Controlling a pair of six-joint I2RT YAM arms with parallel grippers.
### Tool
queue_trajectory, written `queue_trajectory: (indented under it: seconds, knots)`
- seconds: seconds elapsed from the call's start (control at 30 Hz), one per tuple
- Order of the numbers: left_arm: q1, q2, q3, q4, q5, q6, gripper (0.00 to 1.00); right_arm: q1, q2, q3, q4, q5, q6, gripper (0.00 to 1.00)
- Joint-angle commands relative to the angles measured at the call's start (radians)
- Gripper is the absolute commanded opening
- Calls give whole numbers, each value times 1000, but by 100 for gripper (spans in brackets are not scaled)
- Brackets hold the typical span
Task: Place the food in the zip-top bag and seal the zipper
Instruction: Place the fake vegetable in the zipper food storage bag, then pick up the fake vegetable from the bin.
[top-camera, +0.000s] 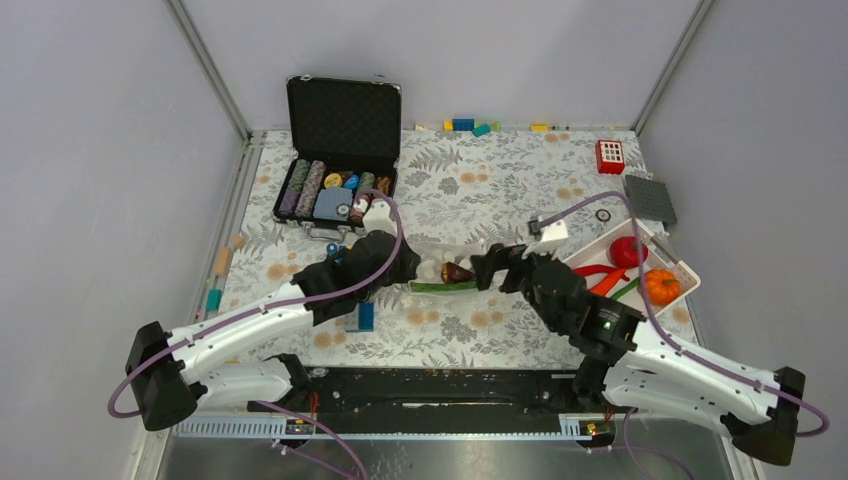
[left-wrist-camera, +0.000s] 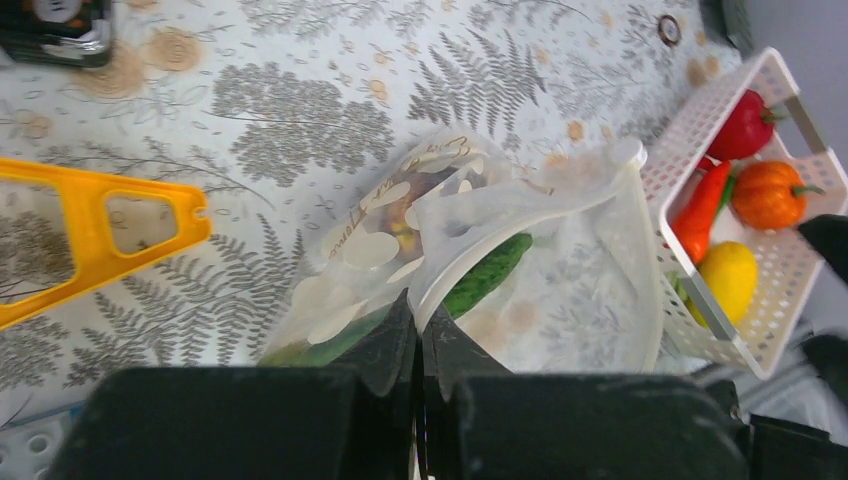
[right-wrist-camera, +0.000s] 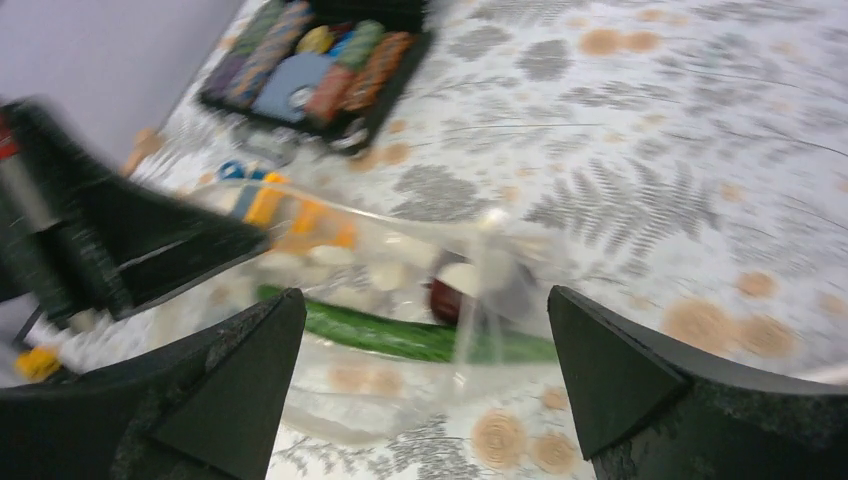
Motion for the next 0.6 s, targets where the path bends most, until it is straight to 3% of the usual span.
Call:
queue_trajectory:
  seconds: [0.0, 0.17, 0.27, 0.37, 0.47, 0.57]
  knots:
    - [-8, -12, 24, -28, -137, -23, 0, -135, -59, 84, -300, 169, 204, 100]
    - [-66, -54, -8, -66, -307, -29, 0, -361, -129, 64, -426, 137, 264, 100]
    - [-116, -42, -24, -57, -333, -29, 0, -465, -133, 72, -489, 176, 237, 100]
    - [-165, 6, -44, -9, -246, 15, 0, -567, -96, 96, -565, 241, 234, 100]
    - [-193, 47, -57, 52, -100, 79, 0, -739, -34, 111, -602, 132, 228, 100]
    - [-200, 57, -69, 67, -21, 108, 13, -853, -12, 95, -613, 29, 260, 100]
